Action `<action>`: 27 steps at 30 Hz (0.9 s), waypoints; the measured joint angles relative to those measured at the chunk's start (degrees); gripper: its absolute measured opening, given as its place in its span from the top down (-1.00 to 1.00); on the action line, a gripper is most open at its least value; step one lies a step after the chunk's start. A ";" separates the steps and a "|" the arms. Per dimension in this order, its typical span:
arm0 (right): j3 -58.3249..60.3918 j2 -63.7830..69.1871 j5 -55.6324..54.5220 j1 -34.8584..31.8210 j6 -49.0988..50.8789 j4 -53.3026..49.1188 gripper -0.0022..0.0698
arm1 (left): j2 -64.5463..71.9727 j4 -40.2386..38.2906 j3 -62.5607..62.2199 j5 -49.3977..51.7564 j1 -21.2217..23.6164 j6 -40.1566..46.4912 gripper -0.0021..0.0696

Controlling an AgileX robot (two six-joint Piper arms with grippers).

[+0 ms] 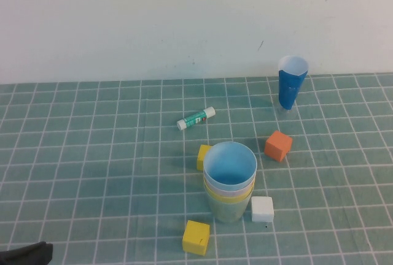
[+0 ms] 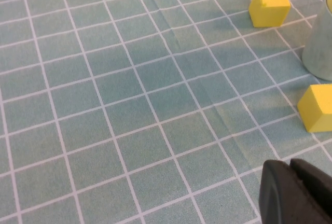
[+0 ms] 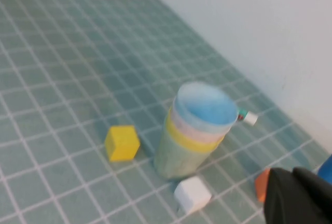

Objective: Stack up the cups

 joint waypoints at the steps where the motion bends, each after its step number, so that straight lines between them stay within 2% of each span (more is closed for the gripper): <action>1: 0.00 0.00 1.22 0.00 0.00 0.13 0.94 | 0.00 0.00 0.00 0.00 0.00 -0.13 0.95; 11: 1.18 -0.08 6.69 0.00 2.33 1.02 0.94 | 0.00 0.00 0.00 0.00 0.00 -0.25 0.95; 14: 4.47 -1.05 3.55 0.00 3.60 7.99 0.94 | 0.00 0.00 0.00 0.00 0.00 -0.25 0.95; 18: 11.56 -3.82 -6.06 -1.00 -2.23 11.89 0.94 | 0.00 0.00 0.00 0.00 0.00 -0.25 0.95; 22: 16.76 -8.40 -10.75 -9.18 -6.30 13.20 0.94 | 0.00 0.00 0.00 0.00 0.00 -0.25 0.95; 27: 21.89 -15.43 -11.84 -27.43 -7.43 13.24 0.94 | 0.00 0.00 0.00 0.00 0.00 -0.25 0.95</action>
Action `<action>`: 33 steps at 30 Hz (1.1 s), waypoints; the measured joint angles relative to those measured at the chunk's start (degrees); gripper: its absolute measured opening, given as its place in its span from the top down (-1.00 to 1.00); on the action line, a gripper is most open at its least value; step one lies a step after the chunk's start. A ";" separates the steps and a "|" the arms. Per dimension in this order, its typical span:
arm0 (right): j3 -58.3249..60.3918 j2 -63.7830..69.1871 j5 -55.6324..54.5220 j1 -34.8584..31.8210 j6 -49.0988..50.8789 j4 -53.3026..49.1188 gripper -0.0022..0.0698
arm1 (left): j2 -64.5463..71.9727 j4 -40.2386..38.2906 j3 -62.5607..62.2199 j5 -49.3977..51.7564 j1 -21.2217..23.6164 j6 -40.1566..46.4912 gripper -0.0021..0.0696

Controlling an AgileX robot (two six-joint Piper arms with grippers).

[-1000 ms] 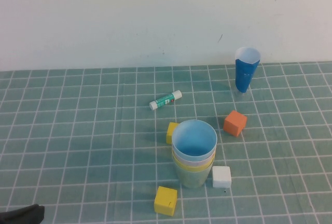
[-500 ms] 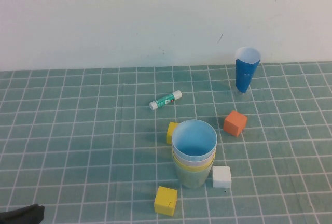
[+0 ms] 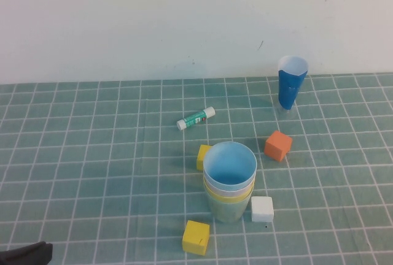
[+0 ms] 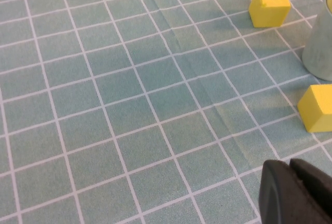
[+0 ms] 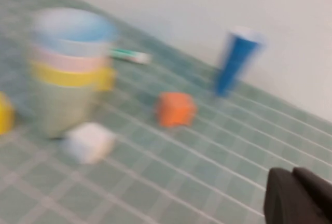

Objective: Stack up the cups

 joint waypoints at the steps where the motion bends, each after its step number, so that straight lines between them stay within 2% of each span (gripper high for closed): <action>1: 1.08 -1.49 -0.11 -3.30 -0.10 0.00 0.94 | 0.00 0.00 0.00 0.00 0.00 0.00 0.95; 4: 3.73 -7.31 0.33 -14.62 -0.21 0.00 0.94 | 0.00 0.00 0.00 0.00 0.00 0.00 0.95; 7: 5.58 -10.29 1.17 -23.09 0.61 -0.49 0.94 | 0.00 0.00 0.00 0.00 0.00 0.00 0.95; 11: 7.23 -10.58 2.16 -28.03 6.61 -2.84 0.94 | 0.00 0.00 0.00 0.04 0.00 0.00 0.95; 15: 7.22 -10.66 4.21 -27.24 12.23 -5.36 0.94 | 0.00 0.00 0.00 0.04 0.00 0.00 0.95; 21: 7.22 -10.66 7.27 -20.75 20.10 -10.47 0.94 | 0.00 0.00 0.00 0.04 0.00 0.00 0.95; 33: 7.11 -10.66 8.20 -20.21 22.21 -11.65 0.94 | 0.00 0.00 0.00 0.04 0.00 0.00 0.95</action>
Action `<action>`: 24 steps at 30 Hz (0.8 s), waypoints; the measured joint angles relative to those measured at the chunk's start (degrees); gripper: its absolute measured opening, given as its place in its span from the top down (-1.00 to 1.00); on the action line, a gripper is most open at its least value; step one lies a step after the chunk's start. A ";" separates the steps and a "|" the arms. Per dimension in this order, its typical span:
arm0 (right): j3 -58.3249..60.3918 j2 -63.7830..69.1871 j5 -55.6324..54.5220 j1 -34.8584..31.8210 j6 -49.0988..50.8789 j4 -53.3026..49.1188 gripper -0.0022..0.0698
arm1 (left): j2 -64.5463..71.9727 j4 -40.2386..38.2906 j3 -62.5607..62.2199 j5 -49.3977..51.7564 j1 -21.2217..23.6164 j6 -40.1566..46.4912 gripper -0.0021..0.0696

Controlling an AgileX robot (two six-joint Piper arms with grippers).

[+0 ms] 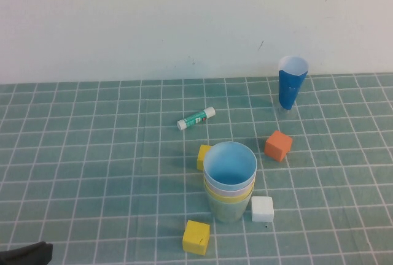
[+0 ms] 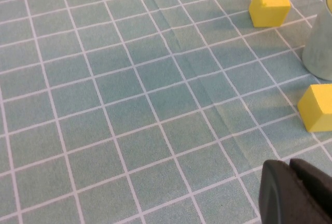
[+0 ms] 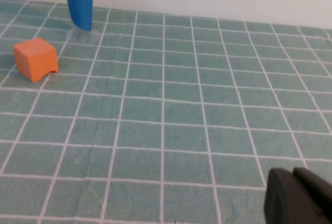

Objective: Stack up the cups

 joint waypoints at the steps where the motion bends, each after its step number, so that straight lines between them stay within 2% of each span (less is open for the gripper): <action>1: 0.00 0.00 0.00 0.00 0.00 0.00 0.94 | 0.00 0.00 0.00 0.00 0.00 0.00 0.95; 24: 0.00 0.00 0.00 0.00 -0.34 -0.09 0.94 | -2.92 1.43 2.39 1.07 0.77 0.23 0.95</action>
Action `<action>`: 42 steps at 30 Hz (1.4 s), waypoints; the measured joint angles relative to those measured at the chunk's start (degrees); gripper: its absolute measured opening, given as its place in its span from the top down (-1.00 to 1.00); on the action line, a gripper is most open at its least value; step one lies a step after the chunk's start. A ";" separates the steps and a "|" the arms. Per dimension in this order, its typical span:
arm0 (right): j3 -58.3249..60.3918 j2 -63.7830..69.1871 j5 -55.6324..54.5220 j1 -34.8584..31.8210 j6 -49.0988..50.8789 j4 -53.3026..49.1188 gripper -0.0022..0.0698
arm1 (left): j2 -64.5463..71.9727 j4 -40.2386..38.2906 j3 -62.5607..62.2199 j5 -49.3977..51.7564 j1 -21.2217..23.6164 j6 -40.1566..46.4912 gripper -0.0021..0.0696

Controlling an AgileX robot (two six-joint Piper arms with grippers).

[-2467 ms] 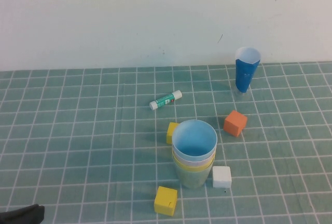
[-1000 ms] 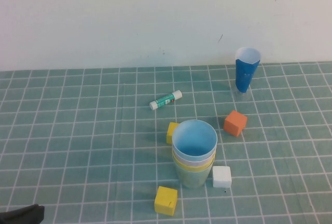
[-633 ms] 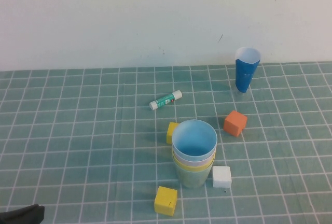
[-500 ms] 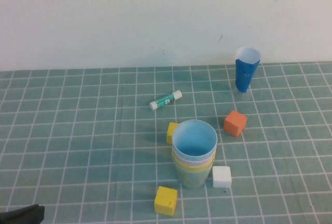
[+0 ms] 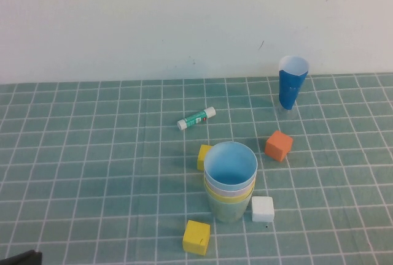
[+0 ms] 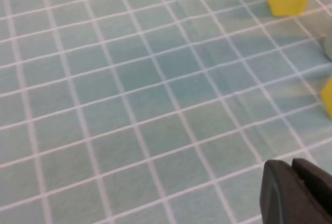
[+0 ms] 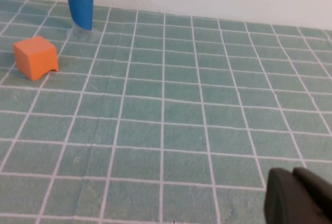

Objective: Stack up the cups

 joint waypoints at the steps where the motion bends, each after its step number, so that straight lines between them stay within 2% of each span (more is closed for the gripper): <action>1: 0.00 0.00 0.00 0.00 0.00 0.00 0.94 | -1.24 0.10 0.66 0.11 0.93 0.11 0.95; 3: 0.00 0.00 0.00 0.00 0.00 0.00 0.94 | -4.24 -0.08 2.12 0.24 3.45 0.11 0.95; 7: 0.00 0.00 0.00 0.00 0.00 0.00 0.94 | -11.51 -3.66 5.17 0.45 12.03 0.65 0.95; 11: 0.00 0.00 0.00 0.00 0.00 -0.04 0.94 | -18.78 -6.43 8.37 -1.87 21.14 6.50 0.95; 16: 0.00 0.00 0.00 0.00 0.00 -0.13 0.94 | -22.56 -7.18 12.28 -8.27 27.51 12.73 0.95; 19: 0.00 0.00 0.00 0.00 0.00 -0.17 0.94 | -22.65 -13.20 14.42 -10.10 31.81 19.23 0.95; 23: 0.00 0.00 0.00 0.00 0.00 -0.26 0.94 | -22.74 -23.08 17.40 -14.68 37.50 32.37 0.95; 29: 0.00 0.00 0.00 0.00 0.00 -0.26 0.94 | -22.87 -26.55 17.54 -14.27 39.22 36.97 0.95; 42: 0.00 0.00 0.00 0.00 0.00 -0.26 0.94 | -22.87 -26.55 17.54 -13.98 34.56 39.26 0.95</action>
